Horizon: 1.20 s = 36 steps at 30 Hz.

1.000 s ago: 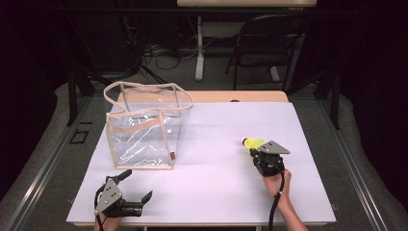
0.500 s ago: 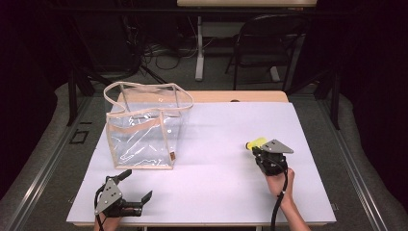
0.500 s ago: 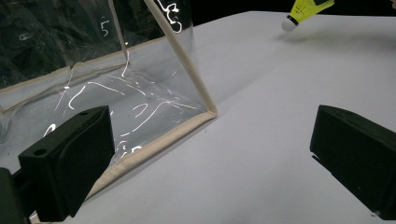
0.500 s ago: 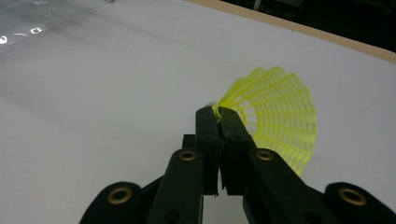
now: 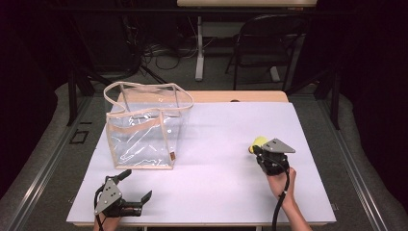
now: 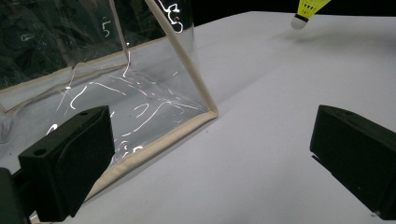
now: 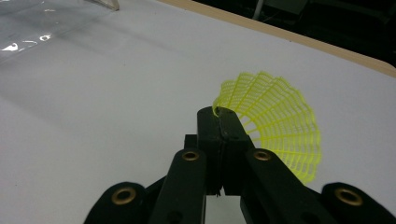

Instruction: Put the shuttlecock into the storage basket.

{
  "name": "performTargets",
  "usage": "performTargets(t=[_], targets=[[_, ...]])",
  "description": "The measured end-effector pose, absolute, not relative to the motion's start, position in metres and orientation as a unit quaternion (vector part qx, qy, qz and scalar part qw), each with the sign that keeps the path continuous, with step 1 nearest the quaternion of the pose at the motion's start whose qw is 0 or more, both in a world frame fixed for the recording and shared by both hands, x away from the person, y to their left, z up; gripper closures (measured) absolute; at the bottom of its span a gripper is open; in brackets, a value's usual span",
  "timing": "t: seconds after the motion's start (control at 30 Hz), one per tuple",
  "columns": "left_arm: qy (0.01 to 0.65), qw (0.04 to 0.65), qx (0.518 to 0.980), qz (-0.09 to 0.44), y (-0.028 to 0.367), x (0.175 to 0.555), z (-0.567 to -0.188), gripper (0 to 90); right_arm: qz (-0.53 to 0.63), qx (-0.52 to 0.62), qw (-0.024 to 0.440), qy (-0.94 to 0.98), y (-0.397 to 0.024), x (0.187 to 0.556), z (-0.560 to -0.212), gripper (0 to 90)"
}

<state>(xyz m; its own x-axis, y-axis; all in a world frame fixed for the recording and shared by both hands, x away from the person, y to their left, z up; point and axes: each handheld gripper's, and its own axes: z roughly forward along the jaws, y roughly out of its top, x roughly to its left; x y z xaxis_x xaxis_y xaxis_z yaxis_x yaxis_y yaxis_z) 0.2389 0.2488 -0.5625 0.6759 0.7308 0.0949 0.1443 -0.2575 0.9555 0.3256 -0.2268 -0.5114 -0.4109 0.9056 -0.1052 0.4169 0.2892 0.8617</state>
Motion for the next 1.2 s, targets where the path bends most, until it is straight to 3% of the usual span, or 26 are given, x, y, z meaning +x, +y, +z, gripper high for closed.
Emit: performTargets(t=[1.2], targets=[[0.296, 0.535, 0.743, 0.273, 0.248, 0.239, -0.563, 0.1, 0.421, 0.427, 0.326, 0.731, -0.228, 0.318, -0.481, 89.6]])
